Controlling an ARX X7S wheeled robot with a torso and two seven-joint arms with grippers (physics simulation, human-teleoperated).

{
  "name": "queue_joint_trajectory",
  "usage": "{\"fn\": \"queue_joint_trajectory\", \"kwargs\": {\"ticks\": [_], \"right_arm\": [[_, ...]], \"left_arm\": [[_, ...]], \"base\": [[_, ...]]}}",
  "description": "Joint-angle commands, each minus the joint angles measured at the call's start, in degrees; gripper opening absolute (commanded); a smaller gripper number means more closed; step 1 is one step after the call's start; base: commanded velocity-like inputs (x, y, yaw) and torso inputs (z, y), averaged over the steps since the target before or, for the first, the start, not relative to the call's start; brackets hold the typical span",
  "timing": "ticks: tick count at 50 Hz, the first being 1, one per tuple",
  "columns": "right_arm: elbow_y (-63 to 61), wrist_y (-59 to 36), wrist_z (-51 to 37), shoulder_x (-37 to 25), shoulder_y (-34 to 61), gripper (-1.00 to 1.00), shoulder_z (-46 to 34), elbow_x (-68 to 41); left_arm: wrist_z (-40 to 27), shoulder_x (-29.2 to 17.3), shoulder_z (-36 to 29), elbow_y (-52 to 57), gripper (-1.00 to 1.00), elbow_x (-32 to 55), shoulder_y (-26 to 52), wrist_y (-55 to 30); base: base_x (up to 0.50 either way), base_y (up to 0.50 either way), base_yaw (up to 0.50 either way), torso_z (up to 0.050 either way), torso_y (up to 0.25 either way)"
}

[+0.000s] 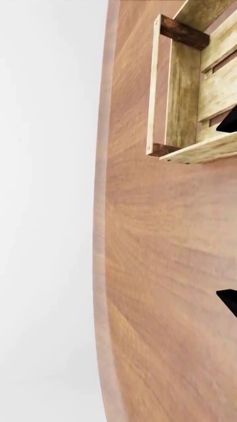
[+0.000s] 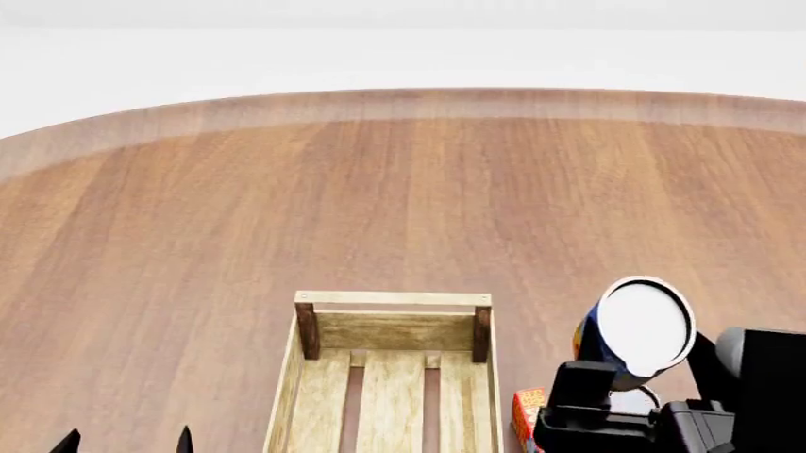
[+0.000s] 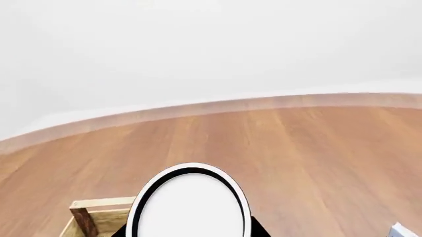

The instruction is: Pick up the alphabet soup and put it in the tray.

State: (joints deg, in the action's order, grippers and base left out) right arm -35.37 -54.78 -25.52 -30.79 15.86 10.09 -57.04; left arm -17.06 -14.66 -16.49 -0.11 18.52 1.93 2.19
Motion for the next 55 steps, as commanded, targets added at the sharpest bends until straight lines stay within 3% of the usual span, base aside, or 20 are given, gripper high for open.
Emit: {"fn": "queue_joint_trajectory", "kwargs": {"ticks": [1,21,55], "right_arm": [[2.38,0.41,2.94,1.91,6.01,-1.0,-6.42,2.78],[10.93,4.16,9.71,6.5,10.33,-1.0,-17.76,8.77],[24.15,13.47,16.9,12.57,12.74,-1.0,-27.6,16.89]], "left_arm": [[-0.18,-0.22,-0.18,0.17,1.0,0.27,-0.09,0.13],[-0.45,-0.51,-0.53,0.3,1.0,0.62,-0.12,0.28],[-0.96,-0.9,-1.12,0.21,1.0,1.09,0.11,0.54]], "base": [[0.0,0.0,0.0,0.0,0.0],[0.0,0.0,0.0,0.0,0.001],[0.0,0.0,0.0,0.0,0.001]]}}
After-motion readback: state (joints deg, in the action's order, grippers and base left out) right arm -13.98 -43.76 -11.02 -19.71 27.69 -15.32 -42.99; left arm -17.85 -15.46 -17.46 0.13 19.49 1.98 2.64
